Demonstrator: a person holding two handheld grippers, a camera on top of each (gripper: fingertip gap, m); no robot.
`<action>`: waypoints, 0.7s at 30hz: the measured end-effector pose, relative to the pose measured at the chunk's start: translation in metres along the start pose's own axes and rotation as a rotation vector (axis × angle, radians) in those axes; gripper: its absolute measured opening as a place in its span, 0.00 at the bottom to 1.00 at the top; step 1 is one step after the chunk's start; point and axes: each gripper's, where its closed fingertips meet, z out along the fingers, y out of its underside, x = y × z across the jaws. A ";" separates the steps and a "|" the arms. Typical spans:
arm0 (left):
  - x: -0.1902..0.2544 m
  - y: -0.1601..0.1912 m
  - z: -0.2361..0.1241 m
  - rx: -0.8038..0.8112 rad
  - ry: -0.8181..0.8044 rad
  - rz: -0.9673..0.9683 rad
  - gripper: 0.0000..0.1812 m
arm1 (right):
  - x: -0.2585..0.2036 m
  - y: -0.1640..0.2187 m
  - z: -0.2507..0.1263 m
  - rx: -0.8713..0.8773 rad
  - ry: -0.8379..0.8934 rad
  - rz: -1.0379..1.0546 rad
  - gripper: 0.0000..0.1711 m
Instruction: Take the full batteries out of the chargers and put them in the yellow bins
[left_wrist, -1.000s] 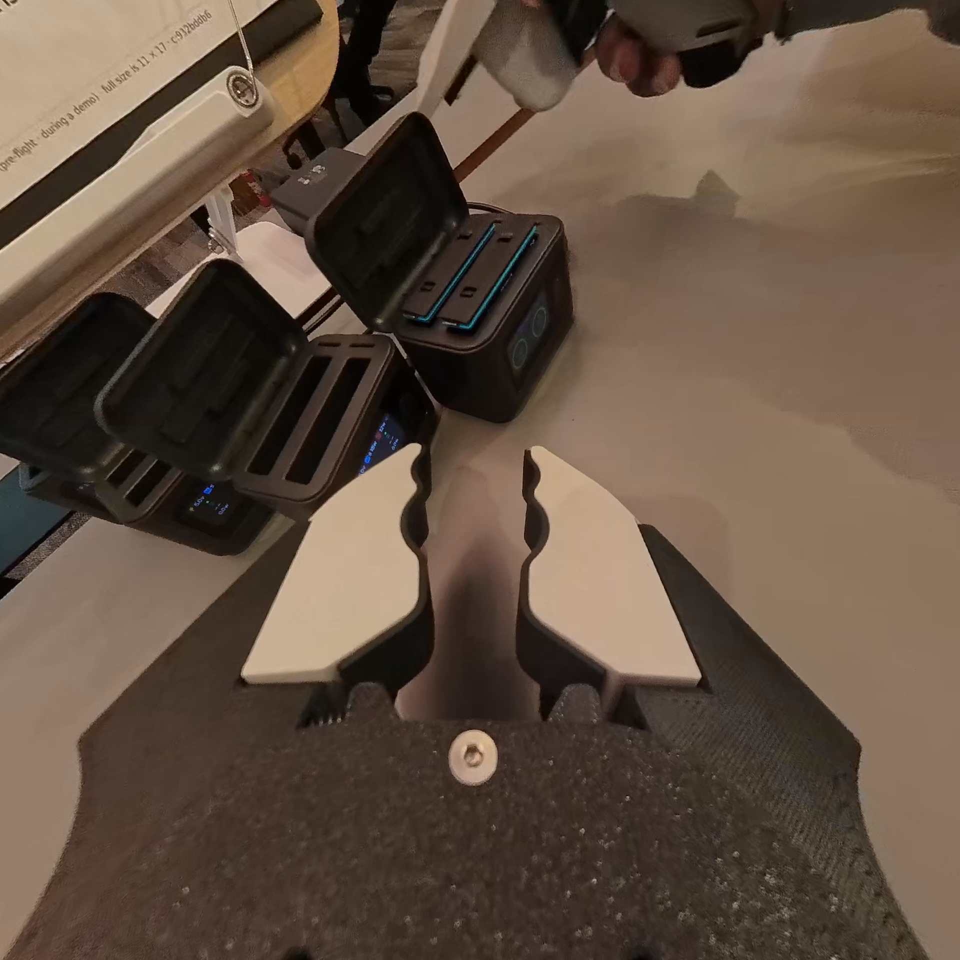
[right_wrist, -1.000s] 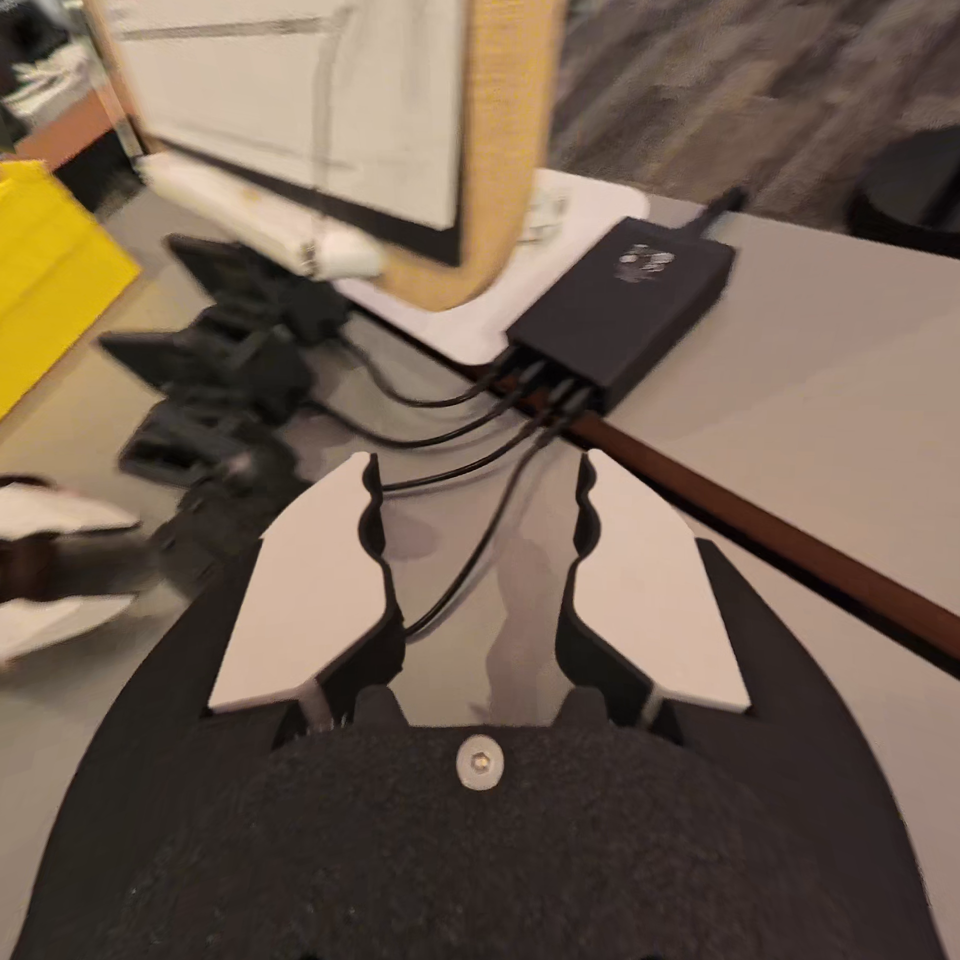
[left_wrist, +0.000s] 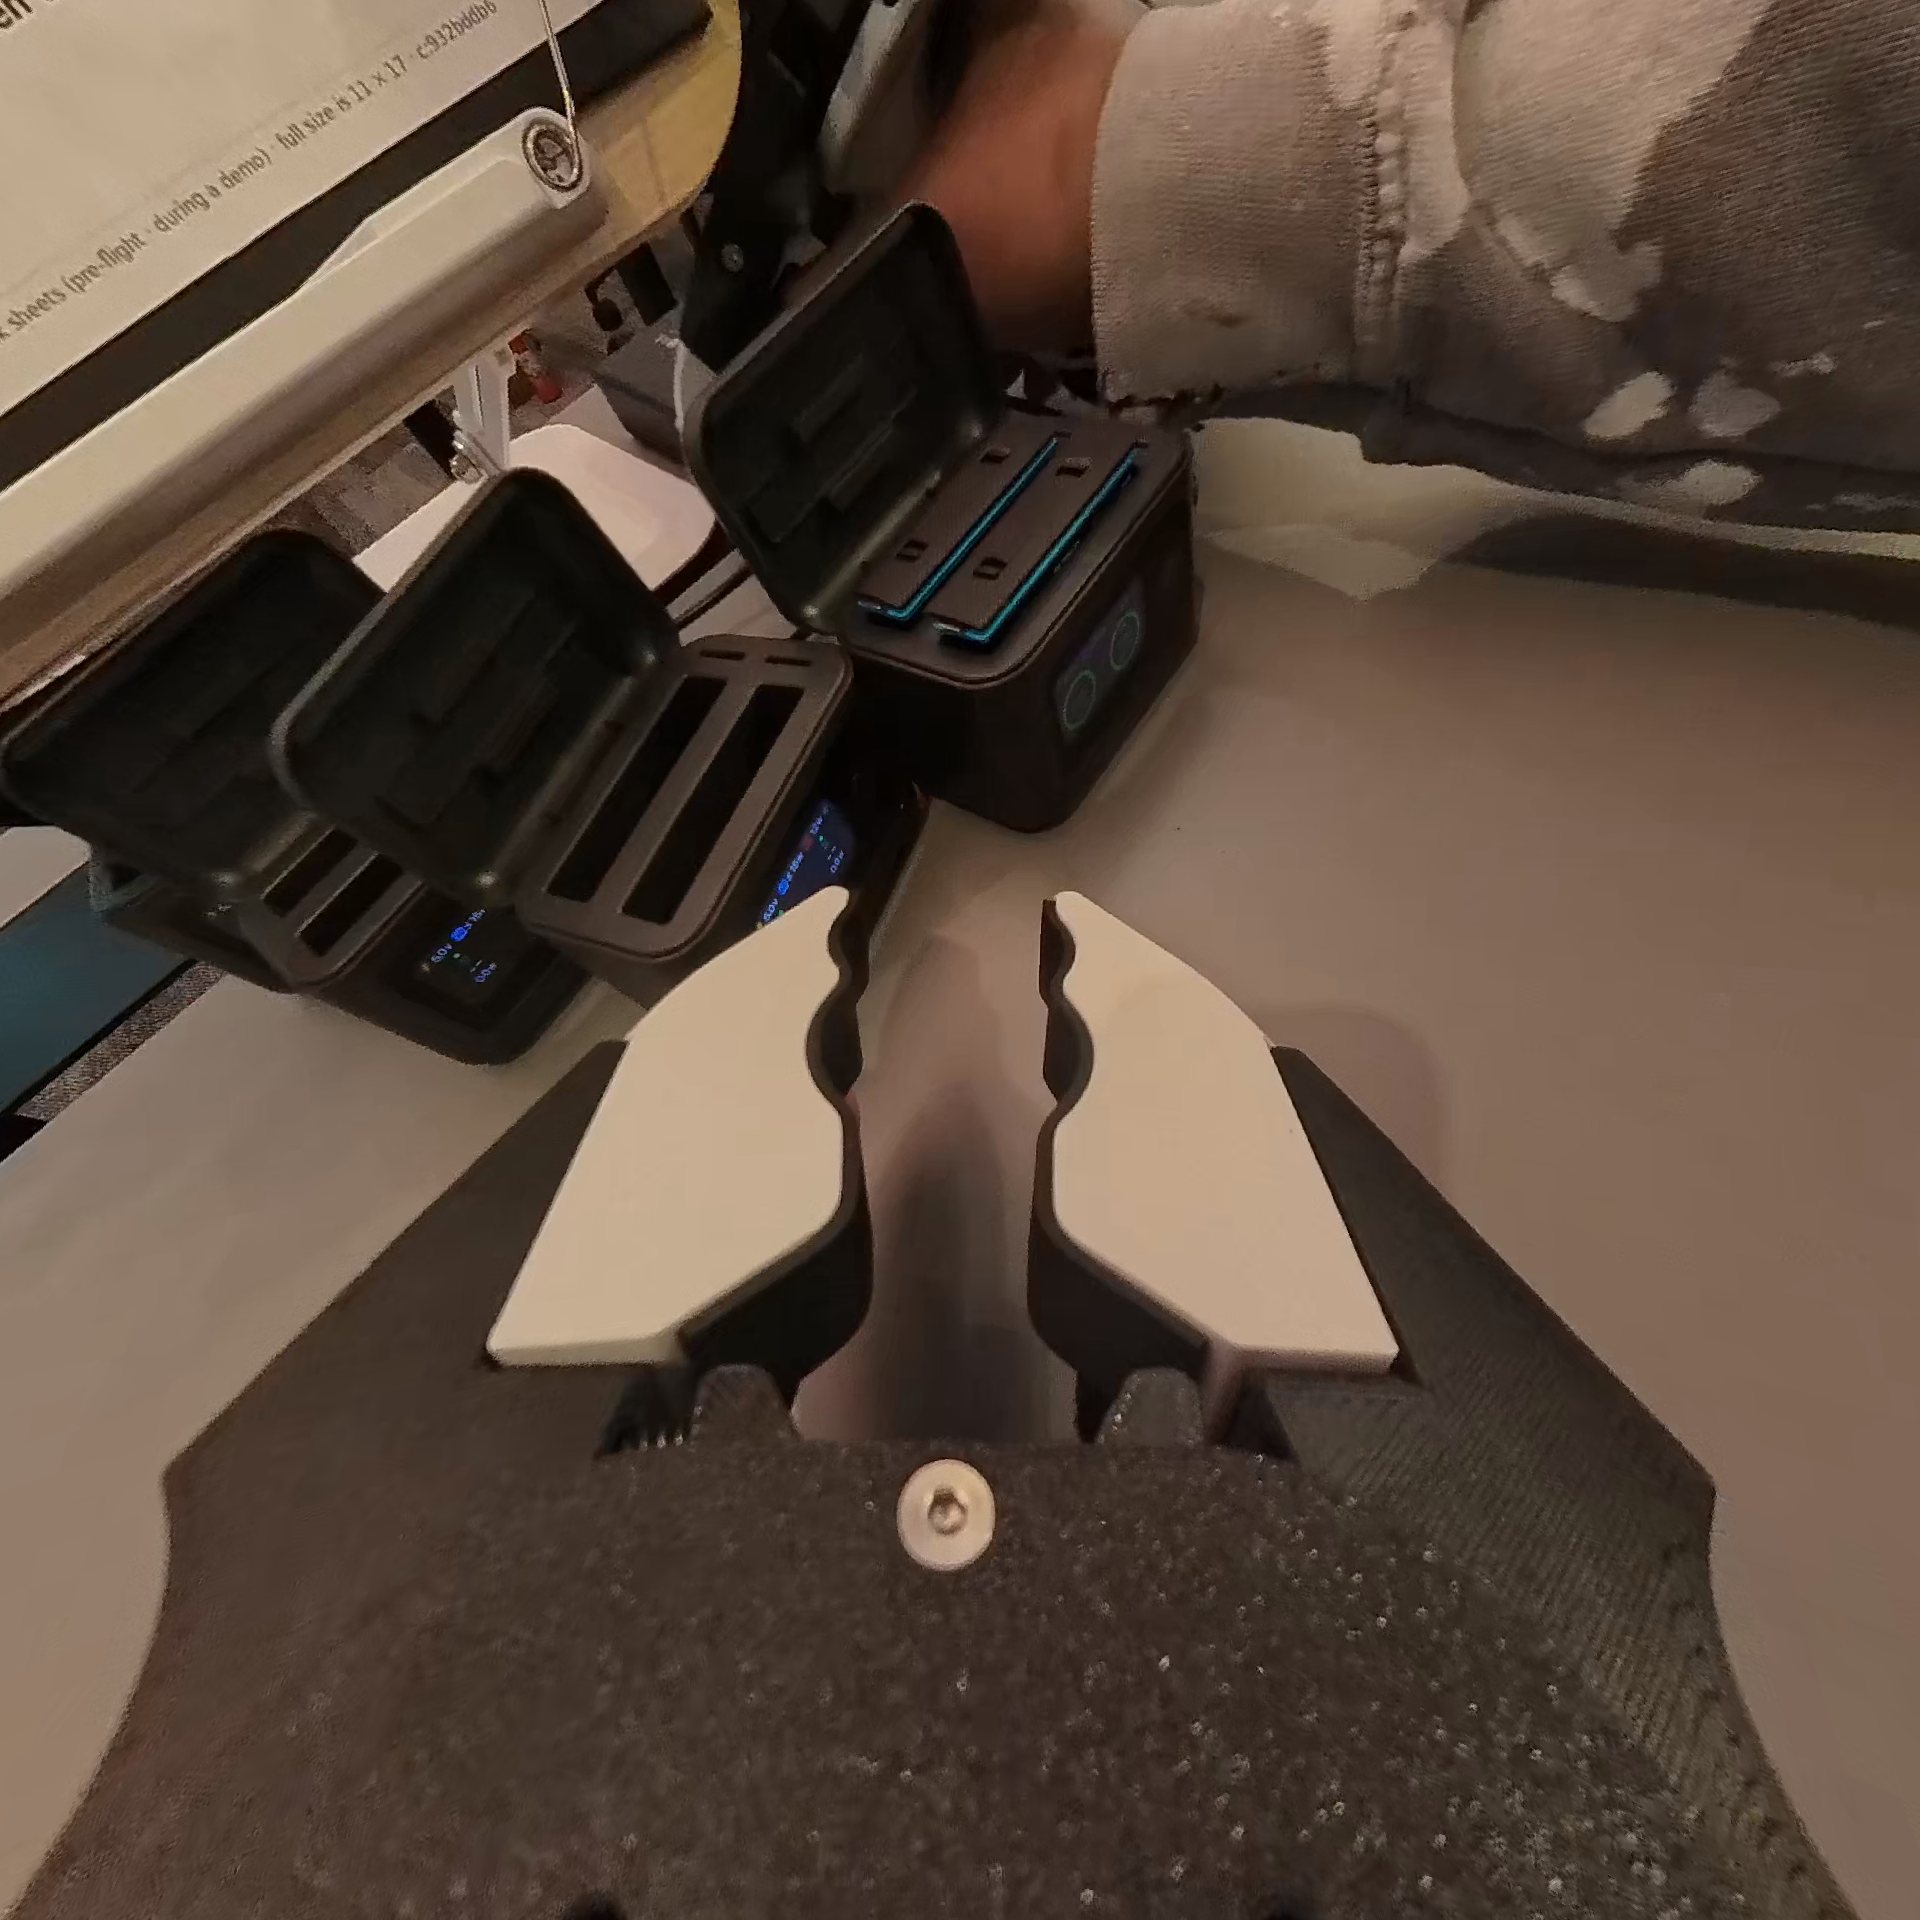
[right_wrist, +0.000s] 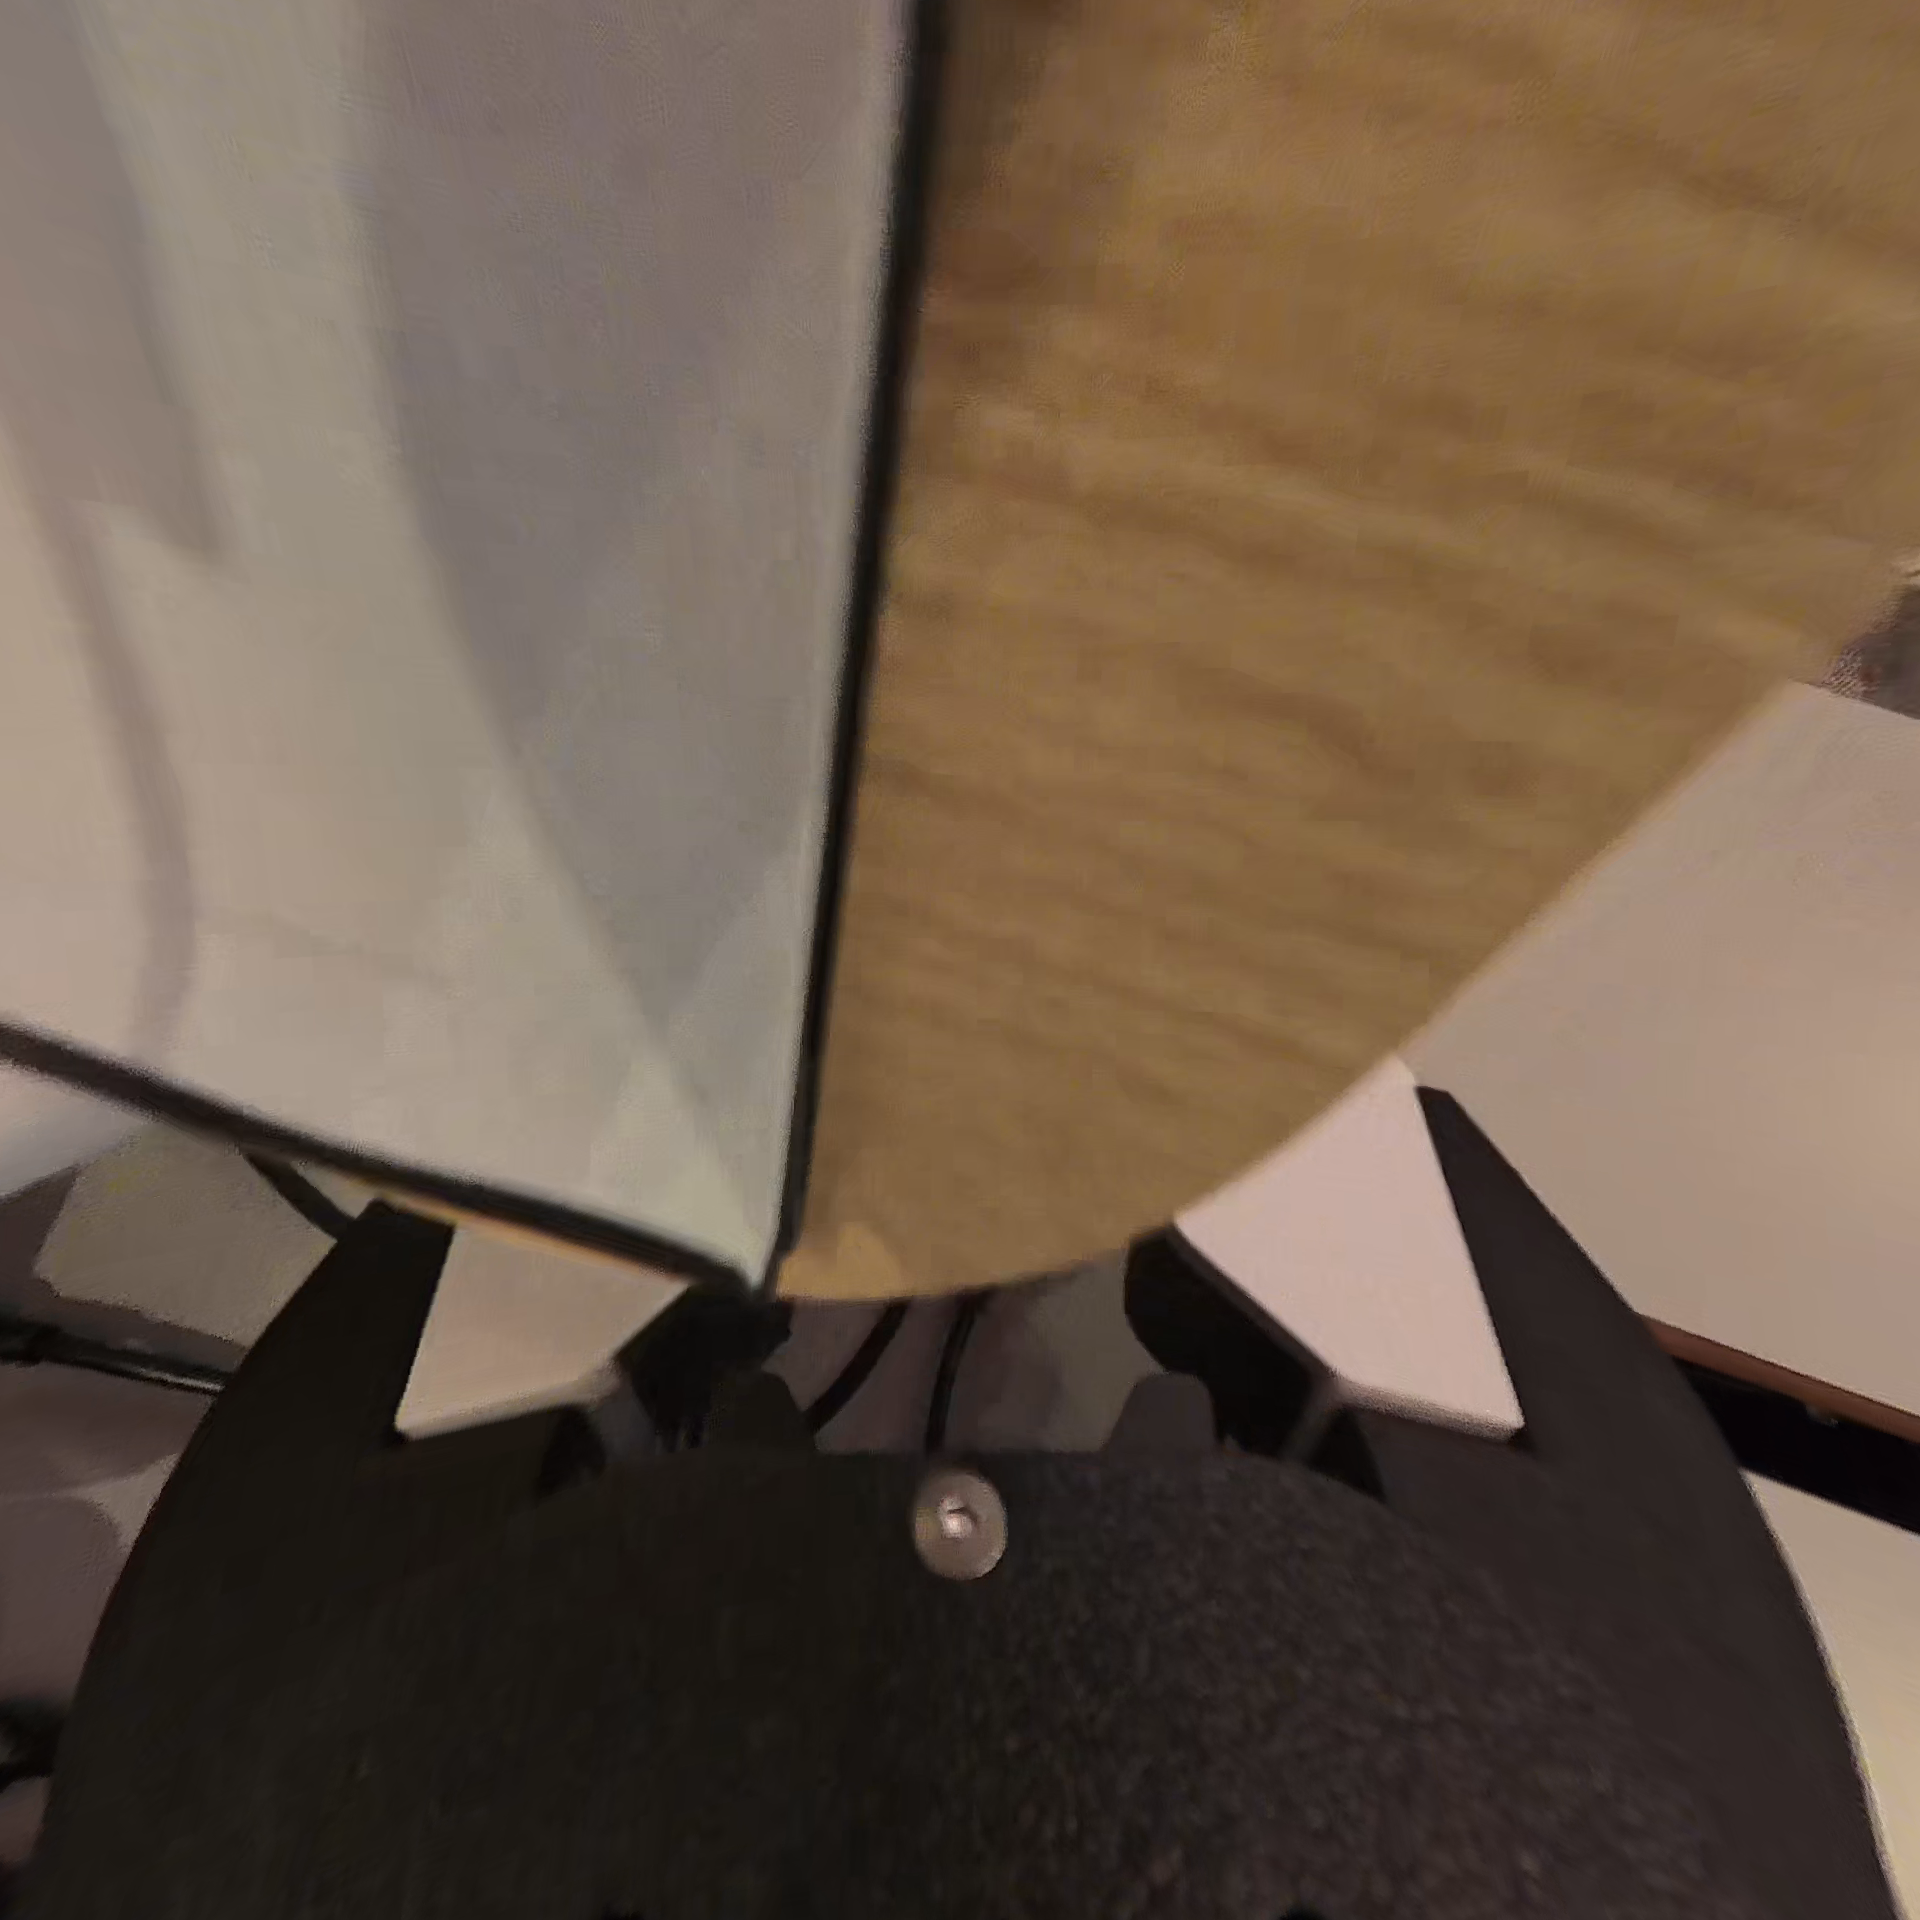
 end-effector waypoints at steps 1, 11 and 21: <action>0.000 0.000 0.000 0.000 -0.001 -0.002 0.17 | -0.001 0.002 -0.003 -0.004 -0.005 -0.005 0.47; -0.002 0.001 -0.002 0.003 -0.012 0.000 0.17 | -0.010 0.021 -0.034 0.008 -0.017 -0.015 0.43; -0.003 0.001 -0.007 0.017 -0.017 -0.013 0.17 | -0.011 0.029 -0.062 0.132 -0.034 -0.011 0.23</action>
